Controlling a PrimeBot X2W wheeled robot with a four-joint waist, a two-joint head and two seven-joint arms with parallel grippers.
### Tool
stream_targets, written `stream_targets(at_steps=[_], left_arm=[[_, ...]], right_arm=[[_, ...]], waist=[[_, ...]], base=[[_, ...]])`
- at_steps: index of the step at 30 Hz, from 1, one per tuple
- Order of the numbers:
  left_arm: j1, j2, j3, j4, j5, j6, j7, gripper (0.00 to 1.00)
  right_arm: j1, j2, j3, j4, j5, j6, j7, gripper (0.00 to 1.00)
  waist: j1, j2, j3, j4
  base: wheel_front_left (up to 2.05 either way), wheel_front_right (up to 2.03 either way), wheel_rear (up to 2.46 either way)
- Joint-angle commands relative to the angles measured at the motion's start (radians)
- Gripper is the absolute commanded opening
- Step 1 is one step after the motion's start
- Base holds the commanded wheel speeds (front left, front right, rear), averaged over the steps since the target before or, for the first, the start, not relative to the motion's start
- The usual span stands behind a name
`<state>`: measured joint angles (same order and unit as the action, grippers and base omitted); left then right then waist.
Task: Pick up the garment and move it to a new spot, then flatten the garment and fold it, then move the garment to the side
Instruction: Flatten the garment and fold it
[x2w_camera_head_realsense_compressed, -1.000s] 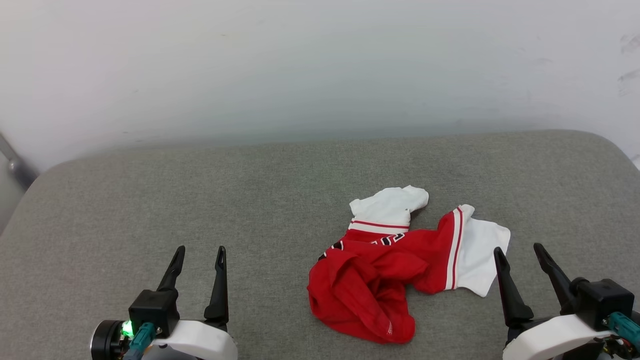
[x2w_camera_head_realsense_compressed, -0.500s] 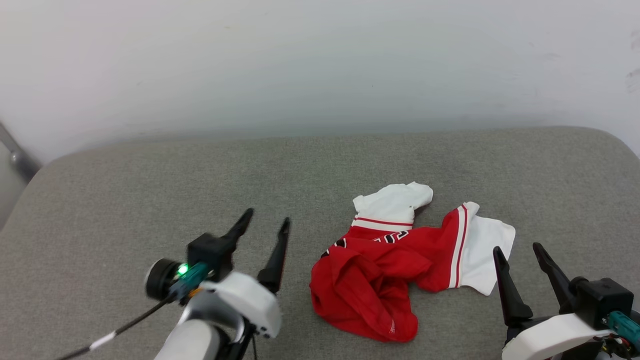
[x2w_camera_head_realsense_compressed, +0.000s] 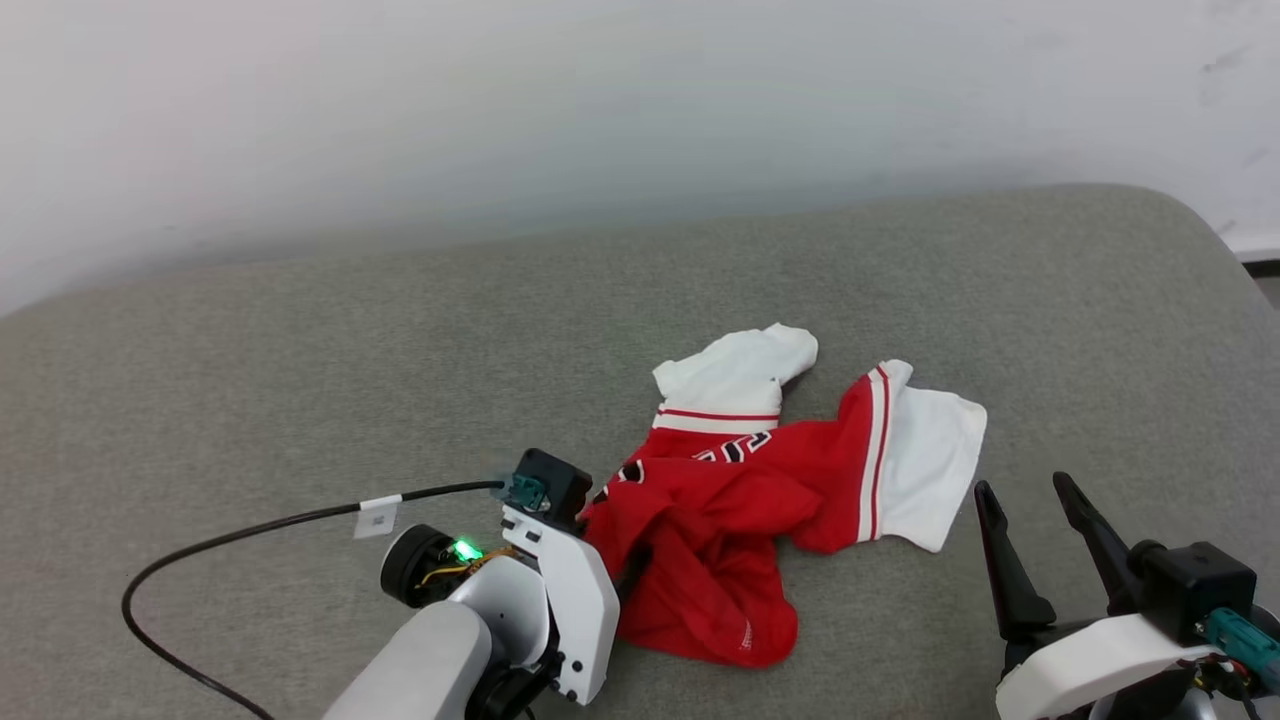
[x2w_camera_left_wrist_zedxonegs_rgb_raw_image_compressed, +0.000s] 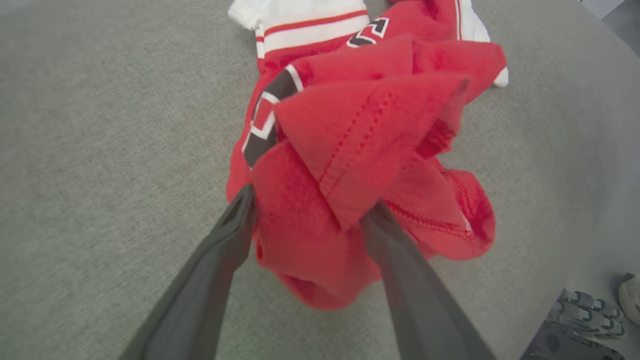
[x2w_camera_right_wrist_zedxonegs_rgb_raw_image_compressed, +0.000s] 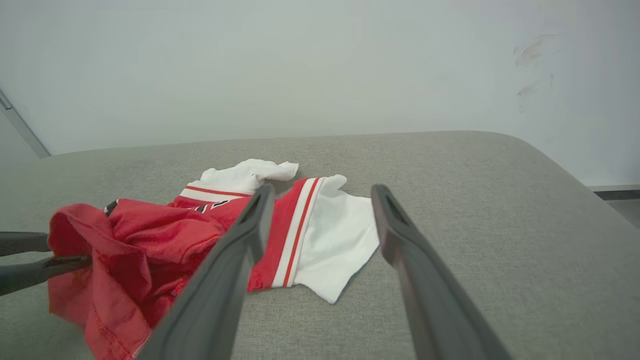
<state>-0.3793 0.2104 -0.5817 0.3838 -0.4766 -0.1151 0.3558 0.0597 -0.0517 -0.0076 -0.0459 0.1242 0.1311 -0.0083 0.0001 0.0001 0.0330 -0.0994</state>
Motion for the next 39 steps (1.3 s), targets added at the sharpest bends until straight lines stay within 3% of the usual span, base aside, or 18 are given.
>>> stream_targets(at_steps=[1,2,3,4,13,20,26,27,28,39], left_arm=[[-0.02,-0.004,-0.008,0.013,-0.01,-0.005,0.003,1.0],[-0.027,-0.006,-0.013,0.025,-0.011,-0.006,0.006,0.98],[-0.028,-0.01,-0.018,0.032,-0.016,-0.006,0.007,0.34],[-0.029,-0.014,-0.022,0.037,-0.019,-0.007,0.0,0.0],[-0.043,0.012,-0.115,-0.071,0.074,-0.012,-0.066,0.0],[0.073,0.077,-0.295,-0.205,0.111,-0.014,0.026,0.0],[0.16,0.09,-0.395,-0.188,0.065,-0.015,0.059,0.0],[0.168,0.086,-0.399,-0.18,0.06,-0.015,0.052,0.34],[0.172,0.079,-0.398,-0.175,0.057,-0.014,0.038,1.0],[0.118,0.04,-0.282,-0.258,0.087,0.078,-0.24,1.0]], right_arm=[[-0.012,0.002,-0.002,0.005,0.006,-0.001,-0.006,1.0],[-0.017,0.002,-0.005,0.006,0.006,-0.001,-0.007,1.0],[-0.021,0.002,-0.006,0.007,0.006,-0.001,-0.01,1.0],[-0.022,0.002,-0.006,0.01,0.006,-0.001,-0.012,1.0],[-0.009,0.002,-0.043,0.019,0.008,-0.001,-0.018,1.0],[0.002,0.002,-0.044,0.011,-0.002,-0.001,-0.009,1.0],[0.004,0.002,-0.027,0.007,-0.001,-0.001,-0.002,1.0],[0.007,0.002,-0.026,0.006,-0.003,-0.001,-0.001,1.0],[0.011,0.002,-0.026,0.006,-0.003,-0.001,0.0,1.0],[0.023,0.002,-0.018,-0.005,-0.011,-0.001,0.008,1.0]], waist=[[-0.0001,-0.0001,0.017,-0.02],[-0.0001,-0.0001,0.022,-0.024],[-0.0001,-0.0001,0.025,-0.027],[-0.0001,-0.0001,0.027,-0.029],[-0.0001,-0.0001,0.016,0.015],[-0.0001,-0.0001,-0.011,0.071],[-0.0001,-0.0001,-0.027,0.1],[-0.0001,-0.0001,-0.03,0.103],[-0.0001,-0.0001,-0.033,0.107],[-0.0001,-0.0001,-0.06,0.117]], base=[[0.0,0.0,0.0],[0.0,0.0,0.0],[0.0,0.0,0.0],[0.0,0.0,0.0],[0.0,0.0,0.0],[0.0,0.0,0.0],[0.0,0.0,0.0],[0.0,0.0,0.0],[0.0,0.0,0.0],[0.0,0.0,0.0]])
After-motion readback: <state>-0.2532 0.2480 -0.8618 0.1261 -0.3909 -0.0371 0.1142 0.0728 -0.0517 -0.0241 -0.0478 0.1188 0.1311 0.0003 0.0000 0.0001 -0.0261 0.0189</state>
